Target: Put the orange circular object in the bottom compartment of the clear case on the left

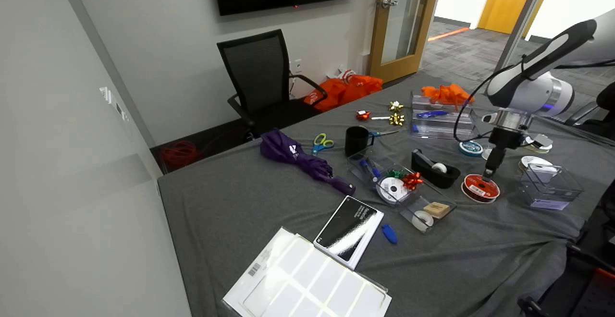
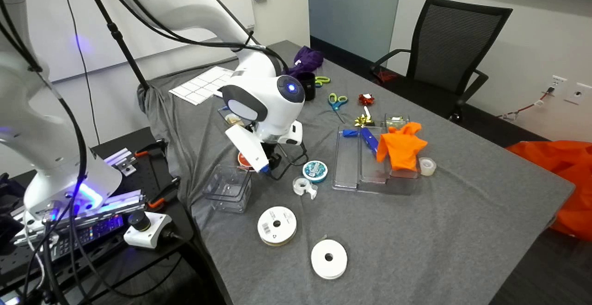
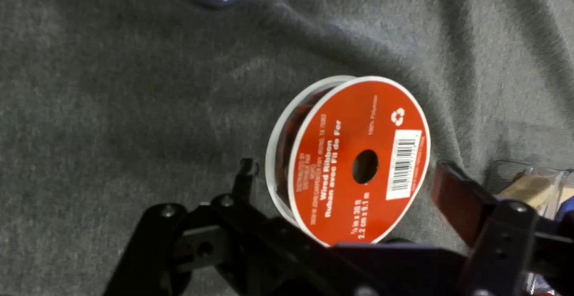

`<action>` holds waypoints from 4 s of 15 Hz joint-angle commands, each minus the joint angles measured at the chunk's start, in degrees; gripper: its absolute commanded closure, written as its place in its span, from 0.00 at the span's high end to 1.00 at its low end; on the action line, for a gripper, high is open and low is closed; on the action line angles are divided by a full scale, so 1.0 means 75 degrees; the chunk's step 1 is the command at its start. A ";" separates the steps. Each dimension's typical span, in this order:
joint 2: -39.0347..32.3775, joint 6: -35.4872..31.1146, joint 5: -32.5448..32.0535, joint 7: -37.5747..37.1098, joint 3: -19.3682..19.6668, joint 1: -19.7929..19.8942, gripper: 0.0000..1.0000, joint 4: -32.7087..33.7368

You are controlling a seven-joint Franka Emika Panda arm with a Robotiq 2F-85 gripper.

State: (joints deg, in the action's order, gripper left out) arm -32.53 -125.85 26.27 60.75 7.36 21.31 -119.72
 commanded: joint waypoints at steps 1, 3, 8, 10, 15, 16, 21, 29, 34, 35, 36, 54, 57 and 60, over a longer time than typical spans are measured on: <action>-0.0180 -0.0060 -0.0063 -0.0205 -0.0198 0.0222 0.74 0.0180; -0.0222 -0.0049 -0.0067 -0.0341 -0.0213 0.0226 0.59 0.0228; -0.0349 -0.0094 -0.0095 -0.0586 -0.0249 0.0225 0.23 0.0343; -0.0375 -0.0125 -0.0123 -0.0668 -0.0249 0.0213 0.09 0.0361; -0.0392 -0.0141 -0.0115 -0.0682 -0.0257 0.0247 0.00 0.0448; -0.0379 -0.0120 -0.0119 -0.0685 -0.0259 0.0251 0.00 0.0439; -0.0138 0.0052 -0.0097 -0.0494 -0.0295 0.0340 0.01 0.0255; 0.0628 0.1008 -0.0075 0.0213 -0.0225 0.0585 0.01 -0.0192; 0.1042 0.1732 0.0061 0.0485 -0.0121 0.0665 0.01 -0.0299; 0.1145 0.1883 0.0079 0.0504 -0.0094 0.0661 0.01 -0.0327; 0.1229 0.2005 0.0121 0.0532 -0.0075 0.0658 0.01 -0.0359; 0.1508 0.2799 0.2130 -0.2496 -0.0259 -0.1163 0.01 0.0135; 0.1039 0.2485 0.2058 -0.3381 -0.0386 -0.1444 0.01 0.0412; 0.0527 0.2297 0.1948 -0.4126 -0.0504 -0.1562 0.01 0.0762</action>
State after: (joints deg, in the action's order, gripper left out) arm -24.64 -107.44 41.68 34.54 4.39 9.86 -117.38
